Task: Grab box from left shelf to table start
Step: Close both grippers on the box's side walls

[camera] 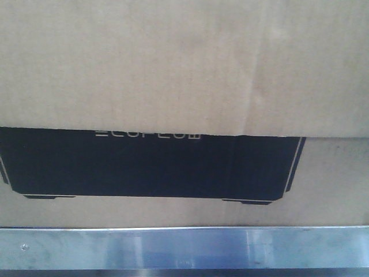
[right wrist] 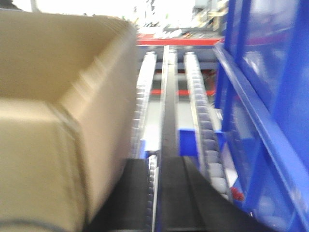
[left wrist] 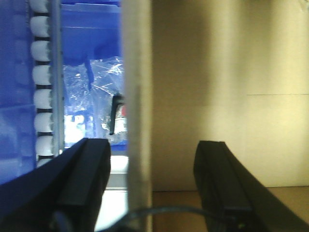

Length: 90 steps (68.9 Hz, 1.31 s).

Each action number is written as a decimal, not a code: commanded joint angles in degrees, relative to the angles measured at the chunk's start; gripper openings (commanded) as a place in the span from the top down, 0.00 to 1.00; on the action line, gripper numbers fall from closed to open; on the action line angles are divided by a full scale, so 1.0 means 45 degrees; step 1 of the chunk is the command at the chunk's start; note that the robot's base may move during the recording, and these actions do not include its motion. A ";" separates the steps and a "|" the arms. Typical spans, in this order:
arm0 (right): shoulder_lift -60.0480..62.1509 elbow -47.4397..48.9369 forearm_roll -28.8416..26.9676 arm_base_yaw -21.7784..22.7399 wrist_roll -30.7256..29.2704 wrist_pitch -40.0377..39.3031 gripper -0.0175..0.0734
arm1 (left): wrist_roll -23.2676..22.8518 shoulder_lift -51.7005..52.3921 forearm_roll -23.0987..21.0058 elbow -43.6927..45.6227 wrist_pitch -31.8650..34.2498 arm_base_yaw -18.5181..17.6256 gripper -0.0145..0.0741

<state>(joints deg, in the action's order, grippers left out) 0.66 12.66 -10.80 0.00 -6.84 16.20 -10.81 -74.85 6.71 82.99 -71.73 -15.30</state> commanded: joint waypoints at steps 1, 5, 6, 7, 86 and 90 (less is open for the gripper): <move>-0.0491 0.1431 -0.0097 0.0017 -0.0023 0.0228 0.24 | -0.0138 0.0275 0.0173 0.0426 -0.0319 0.0013 0.49; -0.0866 0.2201 -0.0322 0.0017 -0.0023 0.0916 0.16 | -0.0138 0.0275 0.0173 0.0426 -0.0373 0.0013 0.49; -0.0973 0.2286 -0.0324 0.0017 -0.0023 0.1026 0.16 | -0.0138 0.0275 0.0173 0.0426 -0.0393 0.0013 0.49; -0.1088 0.2530 -0.0335 0.0017 -0.0023 0.1114 0.16 | -0.0138 0.0275 0.0173 0.0426 -0.0393 0.0013 0.49; -1.6611 1.3786 -0.1060 -0.0437 0.0330 0.9167 0.47 | -0.0138 0.0204 0.0151 0.0426 -0.0711 0.0013 0.62; -1.6764 1.3786 -0.1043 -0.0437 0.0319 0.9183 0.58 | -0.0138 0.0149 0.0151 0.0394 -0.0738 0.0013 0.71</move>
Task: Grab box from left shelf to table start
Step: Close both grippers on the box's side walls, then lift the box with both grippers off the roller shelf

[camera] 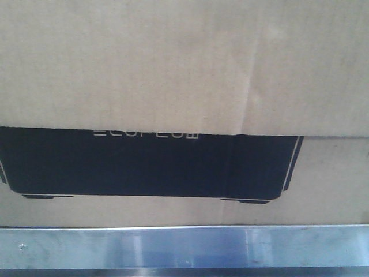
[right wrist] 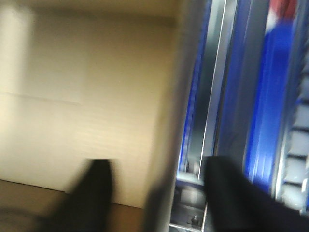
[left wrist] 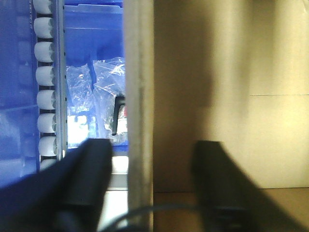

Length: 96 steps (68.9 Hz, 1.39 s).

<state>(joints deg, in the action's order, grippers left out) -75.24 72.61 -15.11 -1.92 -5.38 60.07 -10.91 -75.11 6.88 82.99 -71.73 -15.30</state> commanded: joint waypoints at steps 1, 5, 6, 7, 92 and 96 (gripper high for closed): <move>0.0088 0.0465 -0.0073 -0.0010 -0.0007 -0.0549 0.61 | -0.0117 0.0207 0.0113 0.0394 -0.0738 0.0013 0.73; -0.0013 0.0465 -0.0062 -0.0010 -0.0007 -0.0474 0.71 | -0.0117 0.0187 0.0055 0.0305 -0.0738 0.0013 0.83; -0.0012 0.0465 -0.0062 -0.0010 -0.0007 -0.0460 0.73 | -0.0117 0.0187 0.0017 0.0276 -0.0738 0.0013 0.86; -0.0012 0.0465 -0.0042 -0.0010 -0.0007 -0.0460 0.75 | -0.0117 0.0187 -0.0011 0.0270 -0.0738 0.0013 0.89; 0.9861 -0.4962 -0.0185 -0.0010 0.0002 -0.3697 0.75 | -0.0723 1.0873 -0.0155 -0.6749 0.4594 -0.0179 0.94; 1.0457 -0.4988 -0.0303 -0.0010 0.0002 -0.3697 0.75 | -0.0700 1.1491 -0.0205 -0.6749 0.4626 -0.0179 0.94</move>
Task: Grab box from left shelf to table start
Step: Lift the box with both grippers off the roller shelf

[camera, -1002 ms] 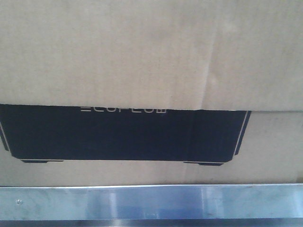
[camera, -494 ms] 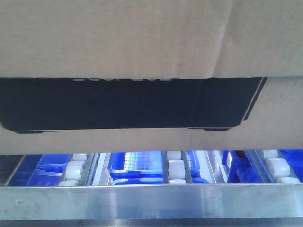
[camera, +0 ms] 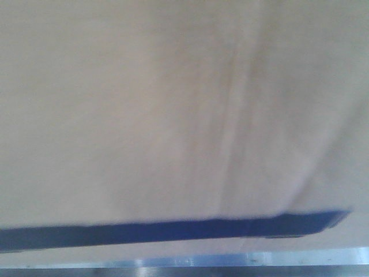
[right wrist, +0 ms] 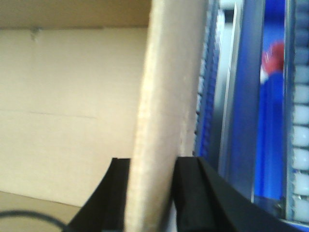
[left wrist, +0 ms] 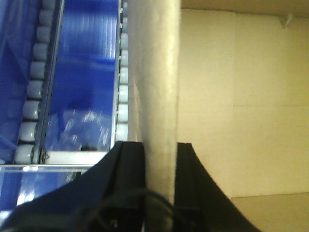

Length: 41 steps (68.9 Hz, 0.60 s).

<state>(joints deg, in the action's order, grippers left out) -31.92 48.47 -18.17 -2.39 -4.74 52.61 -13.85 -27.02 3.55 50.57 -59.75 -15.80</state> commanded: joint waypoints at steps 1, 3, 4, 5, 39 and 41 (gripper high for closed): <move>0.1079 0.0376 0.0333 0.0095 -0.0140 -0.2041 0.75 | -0.0046 0.0877 0.0536 0.0456 0.1985 -0.0068 0.94; 0.1416 0.0376 0.0221 0.0095 -0.0140 -0.2041 0.75 | -0.0046 0.1148 0.0506 0.0456 0.2024 -0.0068 0.94; 0.1587 0.0376 0.0169 0.0095 -0.0140 -0.2041 0.75 | -0.0046 0.1345 0.0506 0.0456 0.2053 -0.0068 0.94; 0.1672 0.0376 0.0114 0.0095 -0.0140 -0.2041 0.75 | -0.0046 0.1474 0.0472 0.0456 0.2088 -0.0068 0.94; 0.5252 0.0376 -0.0919 0.0095 -0.0140 -0.2041 0.75 | -0.0001 0.4169 -0.0224 0.0484 0.3741 -0.0068 0.95; 0.5252 0.0376 -0.0919 0.0095 -0.0140 -0.2041 0.75 | -0.0001 0.4169 -0.0224 0.0484 0.3771 -0.0068 0.95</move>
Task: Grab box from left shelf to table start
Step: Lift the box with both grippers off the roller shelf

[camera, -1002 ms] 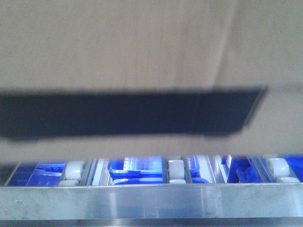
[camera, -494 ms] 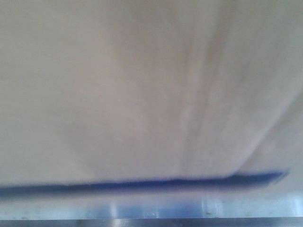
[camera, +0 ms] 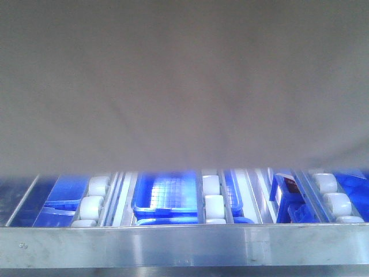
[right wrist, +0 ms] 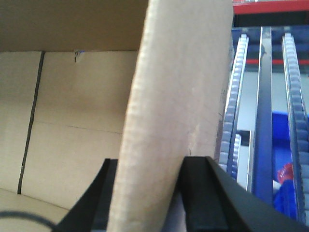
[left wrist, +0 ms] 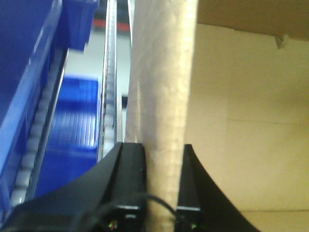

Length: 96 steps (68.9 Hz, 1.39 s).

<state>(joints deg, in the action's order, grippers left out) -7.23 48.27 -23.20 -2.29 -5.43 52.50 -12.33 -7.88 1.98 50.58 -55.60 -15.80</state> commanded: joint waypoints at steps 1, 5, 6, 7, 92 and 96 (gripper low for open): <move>-0.0235 0.0420 0.0200 0.0072 0.0012 -0.2016 0.75 | -0.0340 -0.0086 0.0125 0.0481 0.2848 -0.0068 0.95; -0.0235 0.0420 0.0200 0.0072 0.0012 -0.2016 0.75 | -0.0340 -0.0086 0.0125 0.0481 0.2848 -0.0068 0.95; -0.0235 0.0420 0.0200 0.0072 0.0012 -0.2016 0.75 | -0.0340 -0.0086 0.0125 0.0481 0.2848 -0.0068 0.95; -0.0235 0.0420 0.0200 0.0072 0.0012 -0.2016 0.75 | -0.0340 -0.0086 0.0125 0.0458 0.2848 -0.0068 0.95; -0.0236 0.0420 0.0200 0.0072 0.0012 -0.2086 0.75 | -0.0340 -0.0108 0.0105 0.0338 0.2848 -0.0068 0.95; -0.0236 0.0420 0.0200 0.0072 0.0012 -0.2086 0.75 | -0.0340 -0.0108 0.0105 0.0196 0.2848 -0.0068 0.95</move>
<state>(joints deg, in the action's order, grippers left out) -7.13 48.27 -23.42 -2.29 -5.43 52.14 -11.88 -7.74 1.98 50.21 -54.38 -15.80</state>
